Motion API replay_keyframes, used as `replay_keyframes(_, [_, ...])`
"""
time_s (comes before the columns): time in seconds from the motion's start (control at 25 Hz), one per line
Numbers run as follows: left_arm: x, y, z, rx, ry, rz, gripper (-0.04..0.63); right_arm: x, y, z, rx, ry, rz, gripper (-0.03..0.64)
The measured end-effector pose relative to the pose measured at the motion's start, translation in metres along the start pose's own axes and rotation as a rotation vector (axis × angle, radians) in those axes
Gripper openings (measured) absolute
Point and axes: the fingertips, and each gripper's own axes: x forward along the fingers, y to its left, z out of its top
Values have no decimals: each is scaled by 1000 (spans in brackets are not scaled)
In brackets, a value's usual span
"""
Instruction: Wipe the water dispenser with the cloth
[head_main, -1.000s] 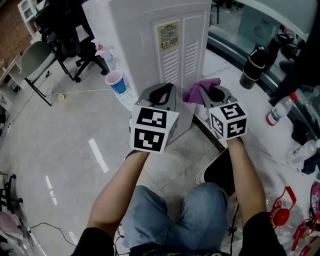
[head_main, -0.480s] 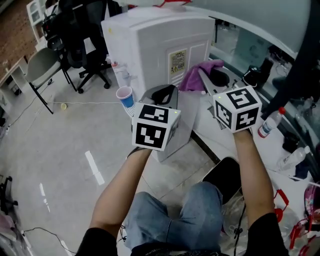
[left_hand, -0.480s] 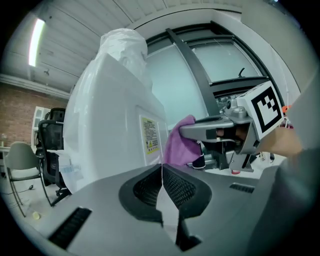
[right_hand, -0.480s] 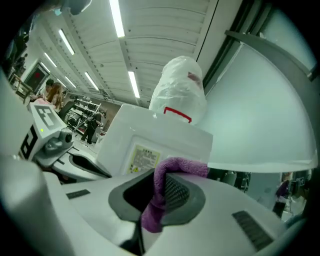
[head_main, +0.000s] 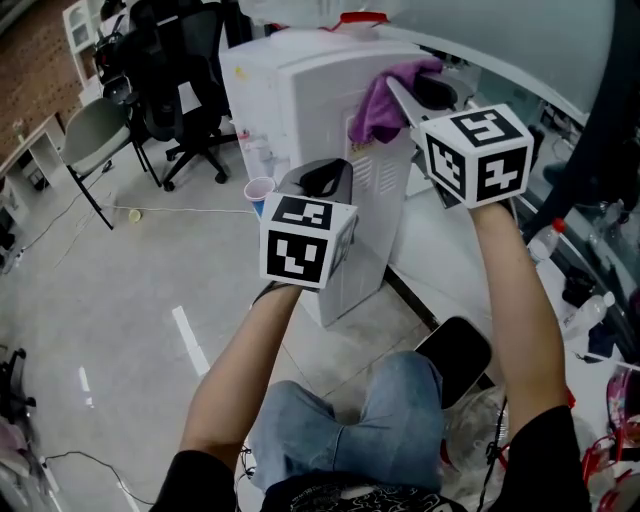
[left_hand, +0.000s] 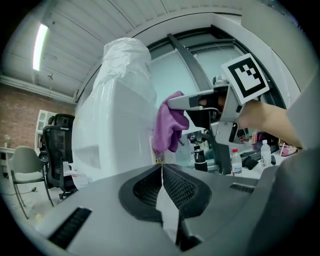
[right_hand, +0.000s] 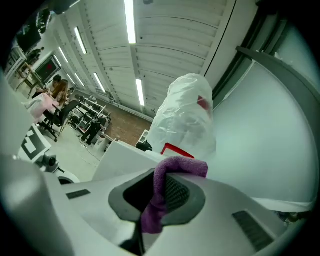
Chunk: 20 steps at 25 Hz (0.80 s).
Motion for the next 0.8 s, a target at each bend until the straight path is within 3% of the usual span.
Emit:
replay_keyframes(0.2, [-10,9,3,-10,-13,24,28,14,-1,16,31,-42,-2,32])
replay_keyframes(0.8, [-22,20,-21,-20,10,52,28,19,26,-13,25,-12,7,32])
